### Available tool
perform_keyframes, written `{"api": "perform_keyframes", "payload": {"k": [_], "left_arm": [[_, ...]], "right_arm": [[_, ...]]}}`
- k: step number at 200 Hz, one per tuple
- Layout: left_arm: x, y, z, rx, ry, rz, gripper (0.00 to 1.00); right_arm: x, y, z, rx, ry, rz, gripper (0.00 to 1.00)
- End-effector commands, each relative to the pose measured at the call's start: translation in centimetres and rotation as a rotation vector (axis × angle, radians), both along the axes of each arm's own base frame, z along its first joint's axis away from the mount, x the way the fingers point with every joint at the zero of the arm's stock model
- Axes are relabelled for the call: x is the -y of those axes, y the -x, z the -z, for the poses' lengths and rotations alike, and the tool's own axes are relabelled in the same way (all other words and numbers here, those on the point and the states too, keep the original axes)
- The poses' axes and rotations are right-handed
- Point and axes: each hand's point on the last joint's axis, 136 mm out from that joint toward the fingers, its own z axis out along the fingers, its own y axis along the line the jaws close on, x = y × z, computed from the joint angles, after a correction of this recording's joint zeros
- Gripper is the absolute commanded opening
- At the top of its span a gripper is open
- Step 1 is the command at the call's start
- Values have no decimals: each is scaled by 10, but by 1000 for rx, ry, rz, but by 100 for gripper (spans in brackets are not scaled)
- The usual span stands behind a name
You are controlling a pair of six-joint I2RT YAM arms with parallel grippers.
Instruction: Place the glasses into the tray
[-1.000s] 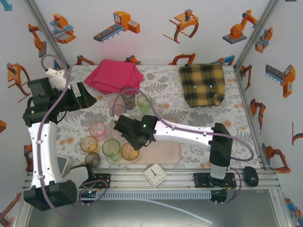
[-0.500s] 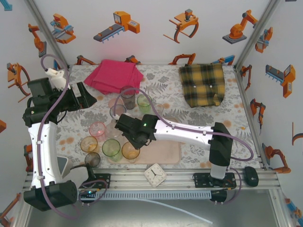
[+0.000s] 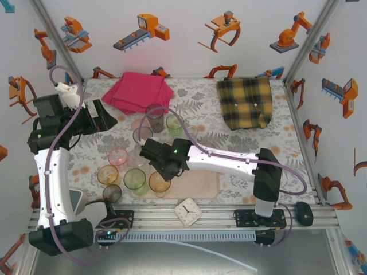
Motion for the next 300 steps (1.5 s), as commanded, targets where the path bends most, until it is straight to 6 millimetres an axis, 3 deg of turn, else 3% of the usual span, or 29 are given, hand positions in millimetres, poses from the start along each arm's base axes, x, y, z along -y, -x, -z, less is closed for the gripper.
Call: {"api": "perform_keyframes", "payload": {"k": [1,159,243,300], "left_arm": [[2,2,-8,27,18,1,97],[2,0,-8,25,21,3,97],[2,0,-13,37,15,3,97],[1,1,-15,39,11,0,97]], "right_arm": [[5,0,-12,6,-11,19,16],[5,-2,-16,11,-22,31,32],[8,-9,-40,43,-59,24,38],[8,-16,-72,56,-124,14,39]]}}
